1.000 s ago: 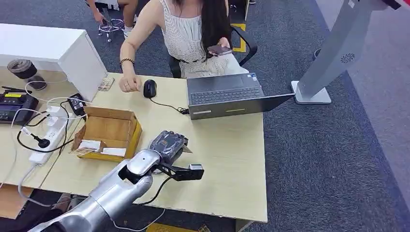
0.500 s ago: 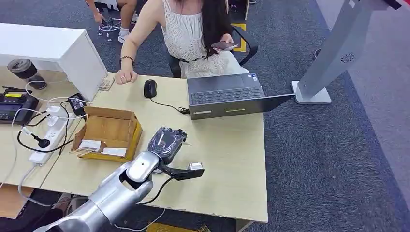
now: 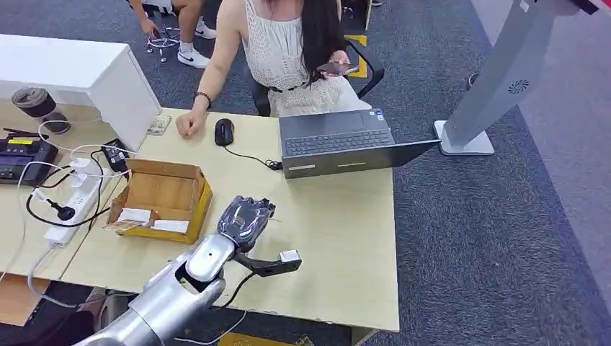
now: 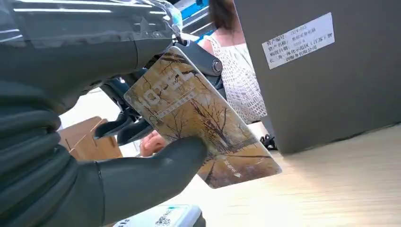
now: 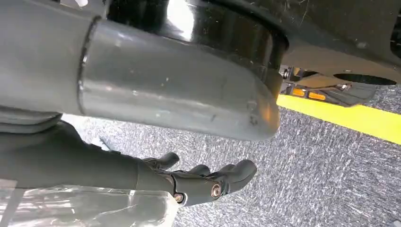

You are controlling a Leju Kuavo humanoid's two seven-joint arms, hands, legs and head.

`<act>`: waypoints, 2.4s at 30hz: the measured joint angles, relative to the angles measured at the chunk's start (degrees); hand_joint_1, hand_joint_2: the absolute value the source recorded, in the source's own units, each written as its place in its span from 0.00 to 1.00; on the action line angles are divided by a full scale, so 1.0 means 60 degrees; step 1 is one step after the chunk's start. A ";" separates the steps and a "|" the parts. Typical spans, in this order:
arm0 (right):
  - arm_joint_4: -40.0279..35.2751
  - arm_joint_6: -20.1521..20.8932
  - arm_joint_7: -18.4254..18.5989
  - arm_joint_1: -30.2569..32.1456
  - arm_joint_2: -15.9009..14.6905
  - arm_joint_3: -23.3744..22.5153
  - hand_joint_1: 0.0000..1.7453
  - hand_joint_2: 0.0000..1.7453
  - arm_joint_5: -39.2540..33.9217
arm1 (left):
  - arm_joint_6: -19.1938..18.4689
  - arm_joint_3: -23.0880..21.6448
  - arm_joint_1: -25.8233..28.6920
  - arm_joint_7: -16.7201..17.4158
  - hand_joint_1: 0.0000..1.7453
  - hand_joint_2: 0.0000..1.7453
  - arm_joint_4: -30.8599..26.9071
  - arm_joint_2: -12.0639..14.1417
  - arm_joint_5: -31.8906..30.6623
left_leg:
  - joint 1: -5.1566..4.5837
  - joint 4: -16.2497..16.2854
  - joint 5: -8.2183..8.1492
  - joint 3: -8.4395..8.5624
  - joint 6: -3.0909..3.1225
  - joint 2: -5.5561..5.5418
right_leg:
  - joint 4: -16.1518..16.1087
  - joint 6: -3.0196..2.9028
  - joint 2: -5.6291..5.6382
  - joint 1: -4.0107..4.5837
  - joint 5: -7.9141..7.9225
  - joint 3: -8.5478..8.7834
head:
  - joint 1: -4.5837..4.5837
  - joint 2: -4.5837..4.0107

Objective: Pass the card to the sensor for recognition and then transmit it.

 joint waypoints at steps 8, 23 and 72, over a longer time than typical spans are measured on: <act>-0.0004 -0.0018 0.0022 0.0000 0.0000 -0.0058 0.00 0.00 -0.0084 | -0.0470 0.0524 0.0174 0.0514 1.00 1.00 0.0025 0.0095 -0.0361 | 0.0000 -0.0001 0.0000 -0.0003 0.0000 -0.0001 | 0.0000 0.0000 0.0000 0.0001 0.0000 -0.0003 | -0.0003 0.0000; -0.0077 -0.0015 0.0007 -0.0001 0.0000 -0.0058 0.00 0.00 -0.0044 | -0.0412 0.1465 0.0406 0.0488 1.00 1.00 0.0204 0.0288 -0.0408 | 0.0010 -0.0001 0.0000 -0.0007 0.0000 -0.0002 | 0.0000 0.0000 -0.0001 0.0000 -0.0001 -0.0006 | 0.0000 0.0000; -0.0168 0.0528 0.0167 -0.0357 -0.0015 0.0105 0.00 0.00 0.0503 | 0.2510 0.2747 -0.5032 -0.0859 1.00 1.00 0.3243 0.0455 -0.0226 | 0.0024 0.0001 0.0018 -0.0022 -0.0006 -0.0026 | 0.0013 -0.0009 -0.0017 0.0003 0.0007 -0.0018 | 0.0000 0.0000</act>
